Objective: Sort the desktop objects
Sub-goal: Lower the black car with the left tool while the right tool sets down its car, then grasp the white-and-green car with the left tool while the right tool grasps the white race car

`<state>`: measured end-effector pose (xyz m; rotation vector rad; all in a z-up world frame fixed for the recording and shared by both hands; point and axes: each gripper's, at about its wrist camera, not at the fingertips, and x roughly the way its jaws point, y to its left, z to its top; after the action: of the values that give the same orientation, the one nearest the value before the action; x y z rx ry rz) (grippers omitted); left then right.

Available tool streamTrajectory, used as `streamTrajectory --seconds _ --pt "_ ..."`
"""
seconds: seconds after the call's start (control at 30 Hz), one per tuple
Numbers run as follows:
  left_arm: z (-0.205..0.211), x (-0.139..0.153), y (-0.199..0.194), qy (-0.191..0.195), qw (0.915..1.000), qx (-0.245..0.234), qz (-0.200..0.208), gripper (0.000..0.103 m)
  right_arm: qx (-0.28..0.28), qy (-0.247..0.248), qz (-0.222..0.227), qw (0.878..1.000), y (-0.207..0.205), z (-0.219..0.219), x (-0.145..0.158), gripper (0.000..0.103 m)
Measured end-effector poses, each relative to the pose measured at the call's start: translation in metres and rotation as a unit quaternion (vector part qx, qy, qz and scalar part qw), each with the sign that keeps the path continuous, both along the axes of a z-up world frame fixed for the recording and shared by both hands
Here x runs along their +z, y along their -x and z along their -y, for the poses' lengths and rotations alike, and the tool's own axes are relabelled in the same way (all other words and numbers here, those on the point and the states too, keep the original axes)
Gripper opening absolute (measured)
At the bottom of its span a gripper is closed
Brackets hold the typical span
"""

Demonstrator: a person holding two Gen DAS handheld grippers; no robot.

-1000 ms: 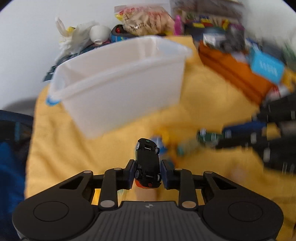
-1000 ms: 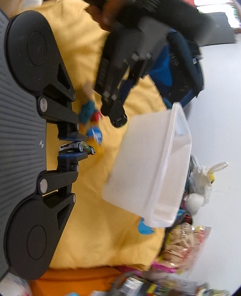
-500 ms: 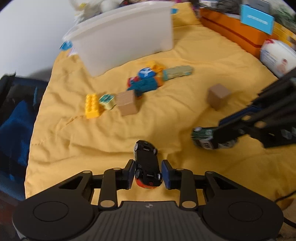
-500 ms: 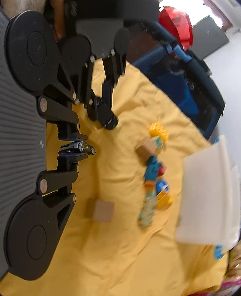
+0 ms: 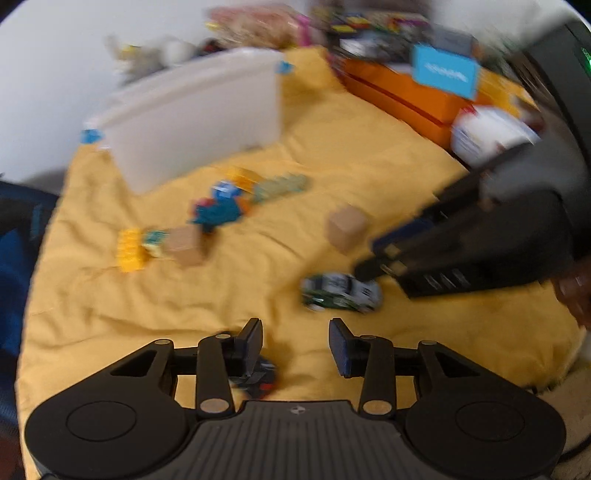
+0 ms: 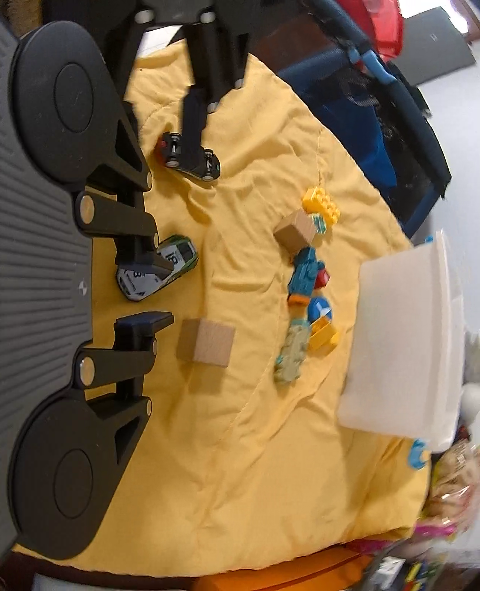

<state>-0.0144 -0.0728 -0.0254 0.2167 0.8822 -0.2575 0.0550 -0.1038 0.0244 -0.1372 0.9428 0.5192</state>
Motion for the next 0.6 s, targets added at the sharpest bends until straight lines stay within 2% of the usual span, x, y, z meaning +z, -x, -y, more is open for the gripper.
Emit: streamTrajectory --seconds 0.1,0.13,0.17,0.23,0.27,0.3,0.37,0.4,0.47,0.53,0.6 --pt "-0.028 -0.001 -0.005 0.041 0.9955 0.084 -0.014 0.048 0.025 0.01 0.016 1.0 0.006 -0.009 0.003 0.026" --pt "-0.041 -0.006 -0.008 0.072 0.9895 0.121 -0.031 0.048 0.03 0.013 0.02 0.999 0.008 -0.011 0.003 0.026" --pt "-0.056 -0.012 -0.011 0.112 0.9799 0.157 -0.051 0.047 0.036 0.014 0.022 0.999 0.01 -0.012 0.003 0.026" --pt "-0.079 -0.026 -0.016 0.185 0.9547 0.216 -0.089 0.045 0.047 0.017 0.024 0.998 0.012 -0.014 0.003 0.026" --pt "-0.084 -0.032 -0.017 0.208 0.9455 0.23 -0.098 0.043 0.05 0.018 0.022 0.998 0.012 -0.015 0.002 0.026" --pt "-0.085 -0.037 -0.017 0.223 0.9399 0.237 -0.105 0.041 0.053 0.019 0.02 0.998 0.013 -0.014 0.001 0.026" --pt "-0.079 -0.046 -0.019 0.241 0.9348 0.234 -0.117 0.039 0.058 0.022 0.018 0.998 0.014 -0.014 0.0 0.026" --pt "-0.075 -0.049 -0.021 0.242 0.9352 0.23 -0.117 0.035 0.061 0.023 0.018 0.998 0.014 -0.013 -0.001 0.026" --pt "-0.063 -0.049 -0.024 0.214 0.9465 0.22 -0.101 0.024 0.063 0.023 0.021 0.998 0.015 -0.01 0.0 0.026" --pt "-0.057 -0.045 -0.026 0.188 0.9543 0.211 -0.098 0.022 0.067 0.023 0.023 0.997 0.015 -0.007 0.001 0.026" --pt "-0.051 -0.034 -0.026 0.133 0.9673 0.2 -0.081 0.02 0.07 0.02 0.023 0.997 0.016 -0.004 0.001 0.026"
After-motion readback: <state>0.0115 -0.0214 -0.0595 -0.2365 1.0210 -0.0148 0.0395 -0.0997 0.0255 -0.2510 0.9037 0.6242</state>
